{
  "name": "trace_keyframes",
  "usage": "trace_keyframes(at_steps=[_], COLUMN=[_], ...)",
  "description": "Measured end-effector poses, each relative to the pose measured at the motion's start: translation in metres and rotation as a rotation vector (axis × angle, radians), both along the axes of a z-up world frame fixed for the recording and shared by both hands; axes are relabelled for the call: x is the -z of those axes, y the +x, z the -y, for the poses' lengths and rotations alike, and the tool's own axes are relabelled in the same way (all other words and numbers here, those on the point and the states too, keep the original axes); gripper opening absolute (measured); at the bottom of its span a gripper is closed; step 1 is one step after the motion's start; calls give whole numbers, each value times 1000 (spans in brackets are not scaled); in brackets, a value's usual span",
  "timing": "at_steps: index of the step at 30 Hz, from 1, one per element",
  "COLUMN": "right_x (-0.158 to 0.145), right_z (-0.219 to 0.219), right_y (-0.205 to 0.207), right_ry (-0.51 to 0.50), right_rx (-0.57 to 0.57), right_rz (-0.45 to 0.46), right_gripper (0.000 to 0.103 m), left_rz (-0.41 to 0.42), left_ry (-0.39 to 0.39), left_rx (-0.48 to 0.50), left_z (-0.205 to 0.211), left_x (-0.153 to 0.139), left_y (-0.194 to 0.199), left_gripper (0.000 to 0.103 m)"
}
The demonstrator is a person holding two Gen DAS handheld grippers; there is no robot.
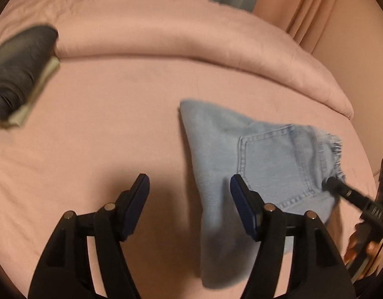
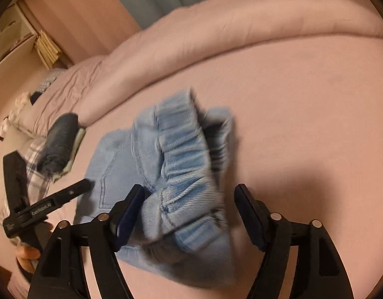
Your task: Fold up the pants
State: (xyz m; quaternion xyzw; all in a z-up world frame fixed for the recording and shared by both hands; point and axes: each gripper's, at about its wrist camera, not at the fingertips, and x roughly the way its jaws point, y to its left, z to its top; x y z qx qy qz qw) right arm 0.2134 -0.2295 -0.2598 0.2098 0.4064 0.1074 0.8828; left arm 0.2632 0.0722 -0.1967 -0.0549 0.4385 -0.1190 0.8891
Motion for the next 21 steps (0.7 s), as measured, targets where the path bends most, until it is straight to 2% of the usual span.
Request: trace_keyframes(at_steps=[2,4,6,7,8,9,10,11,12,14,17,21], right_x=[-18,-39,-59,-63,-67,-68,-65,-60,-49,-32,-20,-23], right_z=[7,3,-10,-14,-19,-27,-32,-35,-42,-47,-48,-46], right_y=[-10,-16,-15,-11,-7,2,11,19,30,38,46,43], right_ry=[-14,-71,-114,-118,-121,-131,-146,-159,-176,-255,-296,-298], right_rx=[38,43,12,-3,-29,-52,-67,-88,-117,-122,-137,-135], right_rz=[62,143,217,231,243,246,235,215,173,132,80,82], right_gripper=[75,75,74,70,60,52,49,40,36,36,36,36], left_rz=[57,87,77,69,61,49,33,12,-24,-43,-14,-42], left_ry=[12,9,-5,-14,-21,-13,1,10,26,57,80,38], left_rx=[25,87,144,161,178,190,192,193,192,193,201,192], left_z=[3,15,31,37,42,49,53,56,58,59,58,50], left_x=[-15,-25,-24,-22,-19,-14,-8,1,12,27,28,22], left_y=[-16,-31,-35,-37,-40,-40,-36,-33,-31,-31,-38,-35], left_gripper=[69,71,71,71,71,71,70,70,70,69,70,71])
